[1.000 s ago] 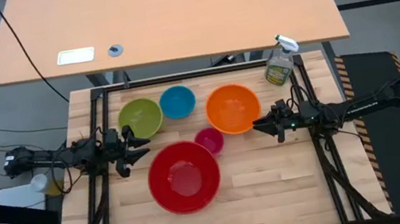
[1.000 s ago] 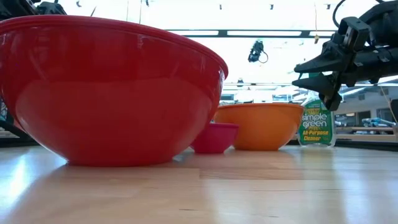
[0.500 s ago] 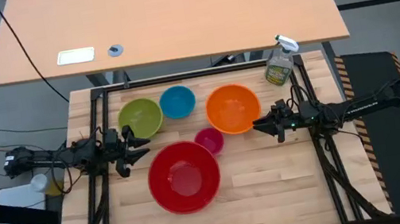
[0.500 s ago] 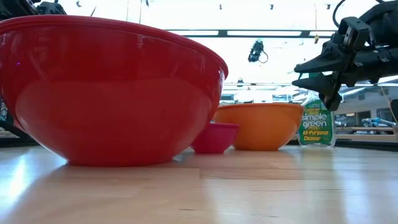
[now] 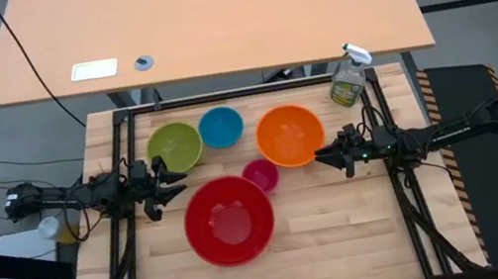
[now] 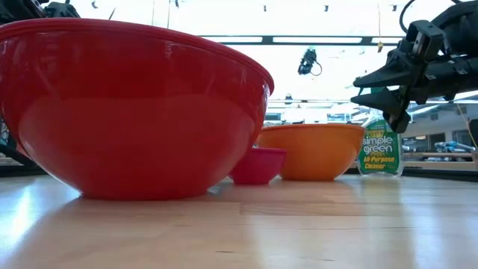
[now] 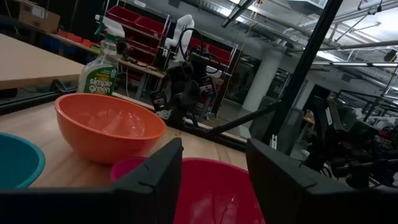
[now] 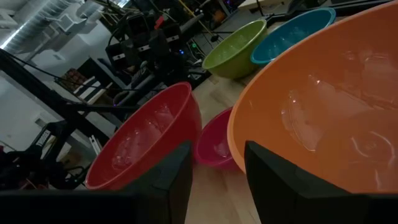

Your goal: Nest bowls inside each other

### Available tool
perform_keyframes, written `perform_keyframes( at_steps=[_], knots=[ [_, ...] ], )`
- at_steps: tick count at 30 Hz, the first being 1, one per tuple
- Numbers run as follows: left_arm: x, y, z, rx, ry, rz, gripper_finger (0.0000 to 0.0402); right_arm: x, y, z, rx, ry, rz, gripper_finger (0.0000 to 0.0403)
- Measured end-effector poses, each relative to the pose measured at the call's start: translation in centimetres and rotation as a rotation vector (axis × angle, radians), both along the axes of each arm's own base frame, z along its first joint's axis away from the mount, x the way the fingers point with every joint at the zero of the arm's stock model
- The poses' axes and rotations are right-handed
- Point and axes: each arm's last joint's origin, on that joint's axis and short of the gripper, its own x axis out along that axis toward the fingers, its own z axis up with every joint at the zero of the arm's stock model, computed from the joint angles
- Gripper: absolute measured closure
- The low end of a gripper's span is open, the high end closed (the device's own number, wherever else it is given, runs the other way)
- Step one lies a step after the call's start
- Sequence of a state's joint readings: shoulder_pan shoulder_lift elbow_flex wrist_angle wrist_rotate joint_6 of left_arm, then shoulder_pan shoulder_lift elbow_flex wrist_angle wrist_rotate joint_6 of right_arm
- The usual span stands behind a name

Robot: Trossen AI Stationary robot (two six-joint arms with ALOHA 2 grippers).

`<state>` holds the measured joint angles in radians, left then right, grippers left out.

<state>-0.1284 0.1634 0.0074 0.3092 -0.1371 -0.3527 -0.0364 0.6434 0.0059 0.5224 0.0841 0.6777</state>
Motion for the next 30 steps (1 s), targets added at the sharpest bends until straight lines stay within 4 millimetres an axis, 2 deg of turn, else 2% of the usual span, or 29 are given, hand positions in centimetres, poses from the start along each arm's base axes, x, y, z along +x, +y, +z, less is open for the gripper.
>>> perform_keyframes(
  at_steps=[5,8,17,24,30],
  knots=[
    [0.0,0.0,0.0,0.004,0.0,0.001,0.0221,0.0,0.0,0.0,0.0,0.0,0.0,0.0249],
    [0.0,0.1,0.1,0.093,-0.009,0.038,0.0221,0.0,0.0,0.0,0.0,0.0,0.001,0.0249],
    [-0.7,0.4,2.5,0.007,-0.261,0.105,0.0221,0.0,0.0,0.1,0.01,-0.011,-0.002,0.0249],
    [-1.8,0.6,4.2,-0.052,-0.47,0.12,0.0221,-0.1,-0.6,2.0,0.057,-0.224,-0.192,0.0249],
    [-2.0,0.6,4.6,-0.089,-0.514,0.108,0.0221,-0.8,-1.4,3.9,0.157,-0.458,-0.414,0.0249]
  ],
)
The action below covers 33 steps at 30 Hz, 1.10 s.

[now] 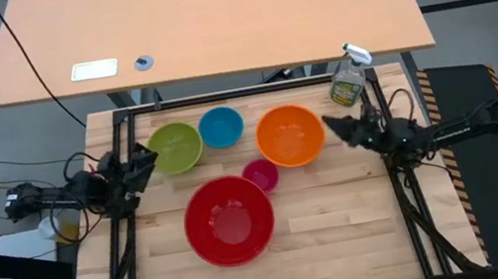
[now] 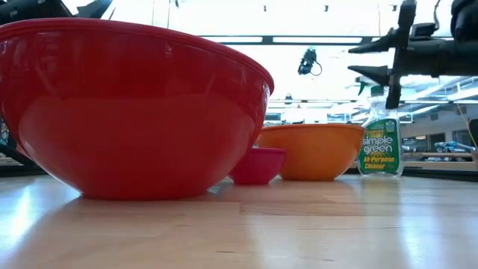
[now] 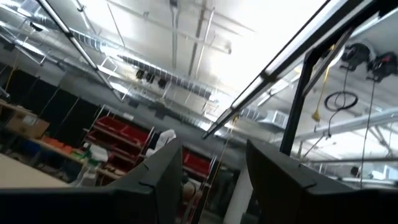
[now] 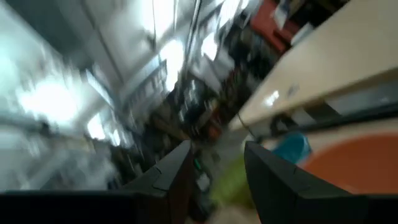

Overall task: Nest bowls inside each other
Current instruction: Stack the orange bowl on top of the red bowl

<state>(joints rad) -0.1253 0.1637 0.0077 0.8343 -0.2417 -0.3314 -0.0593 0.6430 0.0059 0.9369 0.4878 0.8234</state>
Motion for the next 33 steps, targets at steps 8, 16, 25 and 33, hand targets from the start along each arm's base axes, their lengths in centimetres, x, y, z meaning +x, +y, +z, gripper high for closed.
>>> perform_keyframes(
  at_steps=[8,16,25,33],
  knots=[
    [-0.2,0.1,0.2,-0.071,-0.042,-0.009,0.0221,0.1,-0.5,2.0,-0.125,-0.033,-0.048,0.0249],
    [-0.6,0.4,0.6,-0.175,-0.104,0.017,0.0221,2.4,-1.0,4.2,-0.11,0.473,0.053,0.025],
    [-0.8,1.1,0.3,-0.339,-0.089,0.234,0.0221,2.2,-2.7,5.8,0.022,1.143,-0.069,0.0235],
    [-0.8,1.2,0.3,-0.433,-0.125,0.189,0.0221,3.4,-5.6,3.1,0.271,1.235,0.037,0.0166]
  ],
)
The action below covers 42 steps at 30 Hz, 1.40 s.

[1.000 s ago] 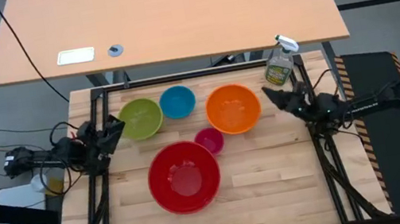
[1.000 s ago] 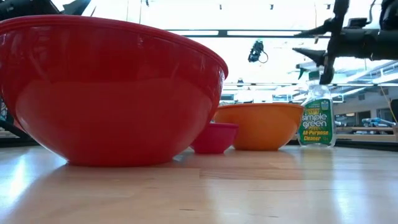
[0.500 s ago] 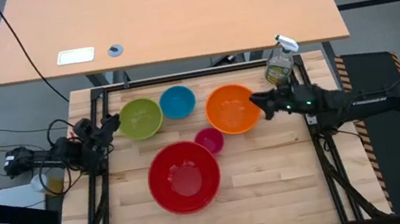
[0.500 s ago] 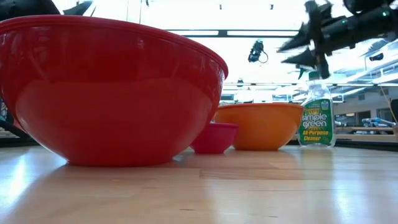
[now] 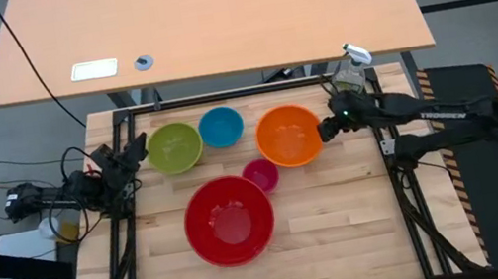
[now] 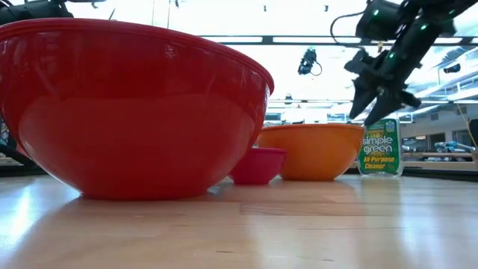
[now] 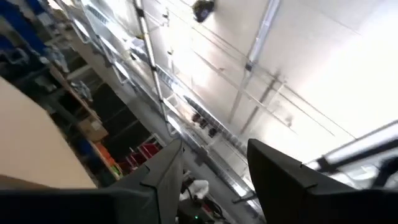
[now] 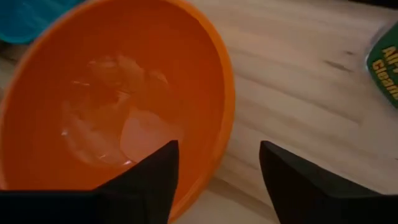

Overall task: Nest bowls inside each other
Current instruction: Stack the orange bowl on top of the red bowl

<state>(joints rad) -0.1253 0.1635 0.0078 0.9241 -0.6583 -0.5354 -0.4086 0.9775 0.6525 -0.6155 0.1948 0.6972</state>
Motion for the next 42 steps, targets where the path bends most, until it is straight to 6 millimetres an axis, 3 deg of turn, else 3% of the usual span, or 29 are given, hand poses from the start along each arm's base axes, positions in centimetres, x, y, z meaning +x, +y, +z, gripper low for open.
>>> perform_keyframes(
  at_steps=[7,14,20,29,37,42],
  knots=[
    [0.5,0.2,-0.8,-0.067,0.1,0.074,0.0205,0.9,-2.1,-1.8,0.092,0.047,0.032,0.0146],
    [1.2,0.1,-1.0,-0.08,0.277,0.079,0.0151,1.9,-3.6,-3.8,0.167,0.065,0.071,0.0169],
    [1.2,0.1,0.5,-0.063,0.438,0.086,0.0134,2.3,-4.1,-4.8,0.201,0.09,0.07,0.0214],
    [0.5,0.2,2.5,-0.06,0.513,0.083,0.0134,2.3,-4.1,-4.9,0.19,0.102,0.059,0.0309],
    [1.7,0.0,2.3,-0.067,0.563,0.051,0.0134,2.7,-4.2,-4.7,0.205,0.045,0.052,0.0381],
    [2.9,-0.2,1.7,-0.092,0.612,0.04,0.0134,2.7,-4.3,-4.7,0.202,0.037,0.049,0.0381]
  ],
)
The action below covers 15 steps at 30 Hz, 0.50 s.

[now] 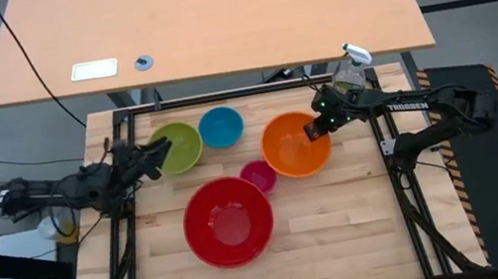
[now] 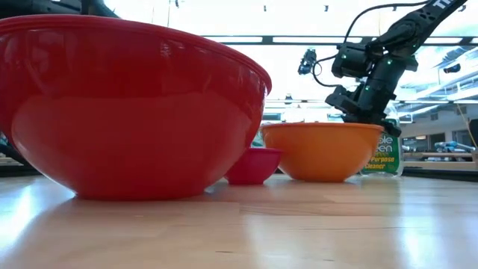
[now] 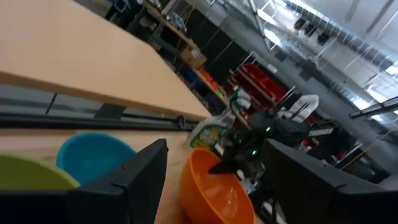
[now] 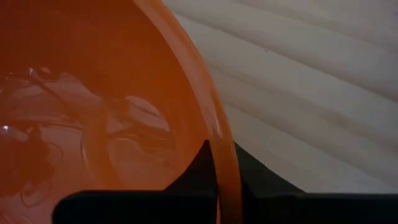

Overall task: Nest bowls inside each other
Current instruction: Stack the orange bowl on top of the red bowl

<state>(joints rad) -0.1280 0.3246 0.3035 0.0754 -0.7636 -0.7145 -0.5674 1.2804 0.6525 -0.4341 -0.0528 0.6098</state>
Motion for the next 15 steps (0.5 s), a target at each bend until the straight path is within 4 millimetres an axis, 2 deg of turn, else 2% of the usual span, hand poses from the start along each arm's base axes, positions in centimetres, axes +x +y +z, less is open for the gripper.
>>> perform_keyframes(
  at_steps=[4,9,15],
  knots=[
    [0.8,-0.2,-0.4,-0.023,0.026,-0.04,0.0134,-0.2,-0.1,0.1,0.018,-0.015,-0.007,0.0365],
    [1.6,-0.4,-0.9,-0.05,0.058,-0.08,0.0134,-0.4,-0.2,1.0,0.042,-0.093,-0.002,0.0373],
    [2.2,-0.5,1.3,-0.026,0.121,-0.079,0.0134,-0.4,0.2,2.7,0.075,-0.215,0.042,0.0375]
  ],
)
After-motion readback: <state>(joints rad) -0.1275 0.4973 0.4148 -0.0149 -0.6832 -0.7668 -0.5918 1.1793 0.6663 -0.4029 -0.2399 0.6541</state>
